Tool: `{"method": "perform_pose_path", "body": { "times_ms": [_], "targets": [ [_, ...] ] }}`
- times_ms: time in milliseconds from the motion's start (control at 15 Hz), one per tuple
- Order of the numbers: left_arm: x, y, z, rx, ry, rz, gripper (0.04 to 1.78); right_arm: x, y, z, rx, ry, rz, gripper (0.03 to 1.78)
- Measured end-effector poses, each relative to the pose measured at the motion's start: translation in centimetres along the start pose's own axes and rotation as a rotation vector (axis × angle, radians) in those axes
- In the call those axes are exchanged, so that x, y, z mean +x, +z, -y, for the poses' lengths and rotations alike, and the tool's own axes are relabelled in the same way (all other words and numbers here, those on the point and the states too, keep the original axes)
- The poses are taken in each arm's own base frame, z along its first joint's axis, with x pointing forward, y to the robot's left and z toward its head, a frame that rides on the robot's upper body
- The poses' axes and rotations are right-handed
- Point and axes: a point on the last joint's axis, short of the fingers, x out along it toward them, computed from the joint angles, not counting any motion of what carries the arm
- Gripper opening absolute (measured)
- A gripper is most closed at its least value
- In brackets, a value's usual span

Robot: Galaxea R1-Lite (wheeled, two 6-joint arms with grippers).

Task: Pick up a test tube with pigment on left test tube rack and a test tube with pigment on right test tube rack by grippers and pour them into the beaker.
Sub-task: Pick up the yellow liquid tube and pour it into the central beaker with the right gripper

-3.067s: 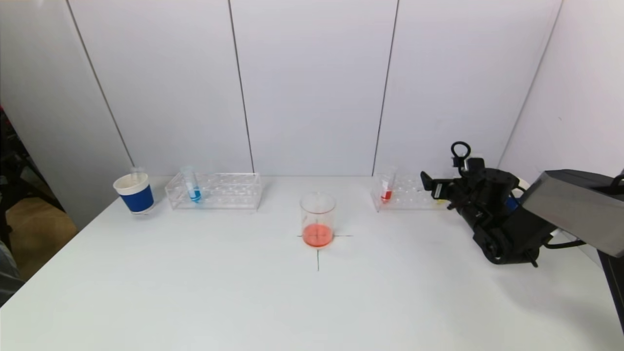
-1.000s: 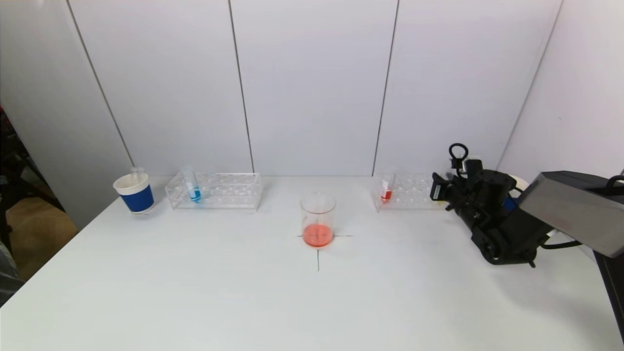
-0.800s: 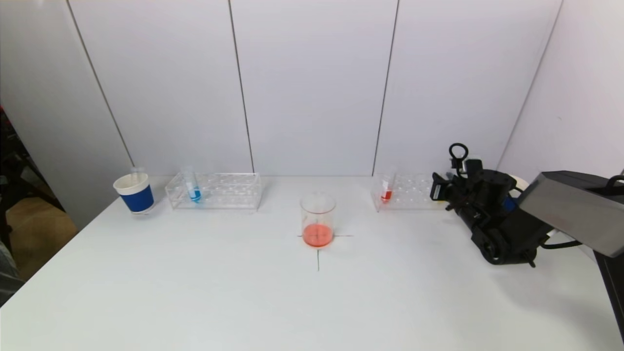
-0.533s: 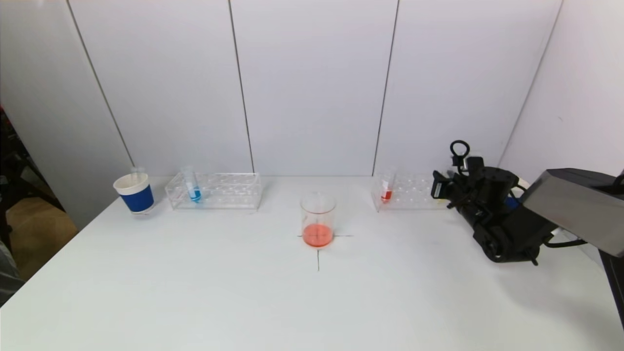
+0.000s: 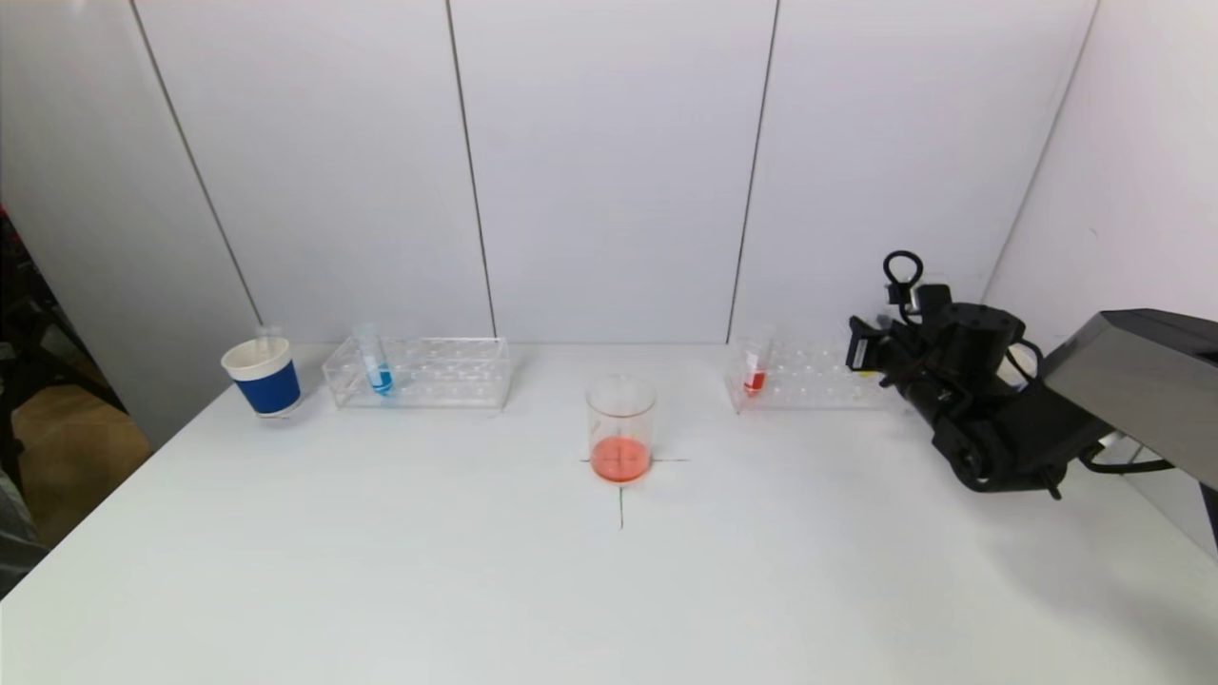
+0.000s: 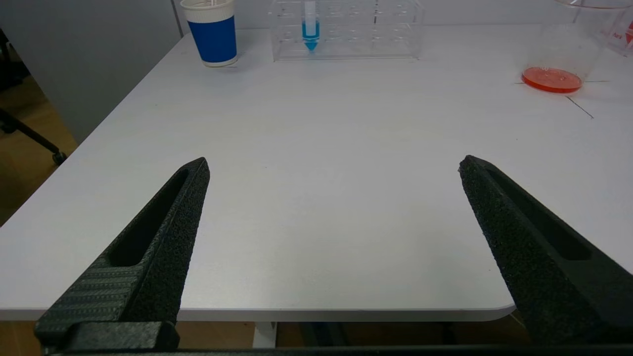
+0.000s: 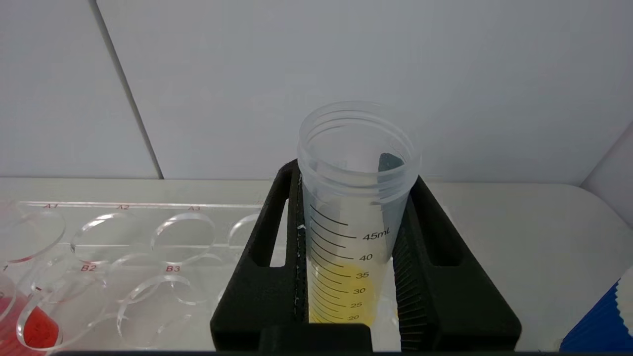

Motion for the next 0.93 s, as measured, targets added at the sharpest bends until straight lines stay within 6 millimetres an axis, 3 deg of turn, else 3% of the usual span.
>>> {"method": "perform_pose_path", "body": {
  "times_ms": [667, 933],
  "targets": [
    [0.0, 0.0, 0.0, 0.0, 0.0, 0.0, 1.76, -0.3, 4.8, 0.1, -0.047, 0.0, 0.02, 0.54],
    [0.0, 0.0, 0.0, 0.0, 0.0, 0.0, 1.76, -0.8, 8.1, 0.1, -0.053, 0.008, 0.013, 0.54]
  ]
}}
